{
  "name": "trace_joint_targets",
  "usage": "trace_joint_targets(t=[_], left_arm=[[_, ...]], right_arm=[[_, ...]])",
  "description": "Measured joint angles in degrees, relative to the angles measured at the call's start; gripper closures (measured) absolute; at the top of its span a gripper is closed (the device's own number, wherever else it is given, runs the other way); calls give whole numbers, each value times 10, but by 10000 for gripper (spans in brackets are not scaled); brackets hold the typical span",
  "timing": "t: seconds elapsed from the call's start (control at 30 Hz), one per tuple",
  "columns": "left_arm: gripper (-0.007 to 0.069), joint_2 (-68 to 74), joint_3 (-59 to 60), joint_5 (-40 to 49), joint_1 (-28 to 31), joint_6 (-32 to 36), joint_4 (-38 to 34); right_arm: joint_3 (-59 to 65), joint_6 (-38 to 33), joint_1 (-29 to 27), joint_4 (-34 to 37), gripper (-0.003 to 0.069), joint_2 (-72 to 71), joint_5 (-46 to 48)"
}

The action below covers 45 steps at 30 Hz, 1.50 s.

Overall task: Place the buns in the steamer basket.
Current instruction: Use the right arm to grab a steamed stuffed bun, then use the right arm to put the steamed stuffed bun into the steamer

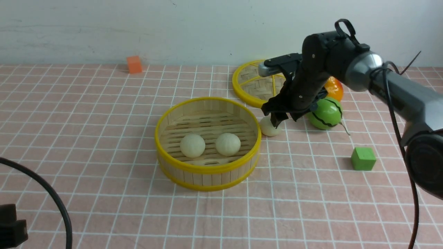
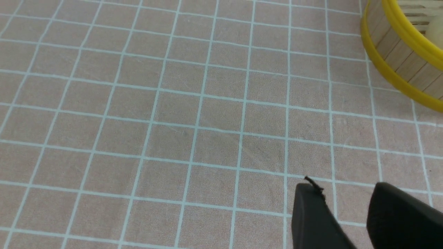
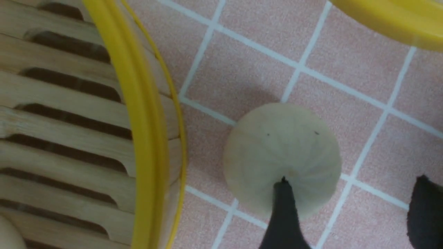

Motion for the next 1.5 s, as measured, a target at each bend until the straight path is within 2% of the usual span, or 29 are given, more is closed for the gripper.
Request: trace_joint_targets(t=[0.33, 0.43, 0.47, 0.5, 0.53, 0.6, 0.67, 0.7, 0.83, 1.07, 1.13, 1.27, 1.33, 1.43, 1.47, 1.5], left_arm=[[387, 0, 0, -11, 0, -1, 9], [387, 0, 0, -11, 0, -1, 9], [387, 0, 0, -11, 0, -1, 9], [387, 0, 0, -11, 0, -1, 9], [387, 0, 0, -11, 0, -1, 9], [387, 0, 0, -11, 0, -1, 9], [387, 0, 0, -11, 0, -1, 9], [387, 0, 0, -11, 0, -1, 9], [387, 0, 0, -11, 0, -1, 9], [387, 0, 2, -12, 0, -1, 9], [387, 0, 2, -12, 0, -1, 8], [387, 0, 2, -12, 0, -1, 2], [387, 0, 2, -12, 0, -1, 2], [387, 0, 2, -12, 0, -1, 0], [387, 0, 2, -12, 0, -1, 0], [387, 0, 2, -12, 0, -1, 0]], right_arm=[[0, 0, 21, -3, 209, 5, -35], [0, 0, 23, -3, 257, 21, -49], [0, 0, 23, -3, 300, 27, -51], [0, 0, 23, -3, 309, 30, -51], [0, -1, 23, -3, 398, 31, -53], [-2, -12, 23, -3, 520, 28, -52], [-9, -28, 23, -3, 624, 22, -44], [-14, -34, 24, -3, 641, 17, -35], [-49, -49, 34, -3, 641, -6, -12], [-92, -109, 89, 16, 641, -33, -27], [-92, -133, 117, 21, 641, -15, -38], [-91, -146, 130, 23, 618, 26, -49], [-91, -146, 132, 24, 591, 38, -49], [-91, -146, 132, 27, 436, 53, -56], [-91, -146, 133, 28, 414, 53, -56], [-91, -145, 133, 34, 332, 50, -53]])
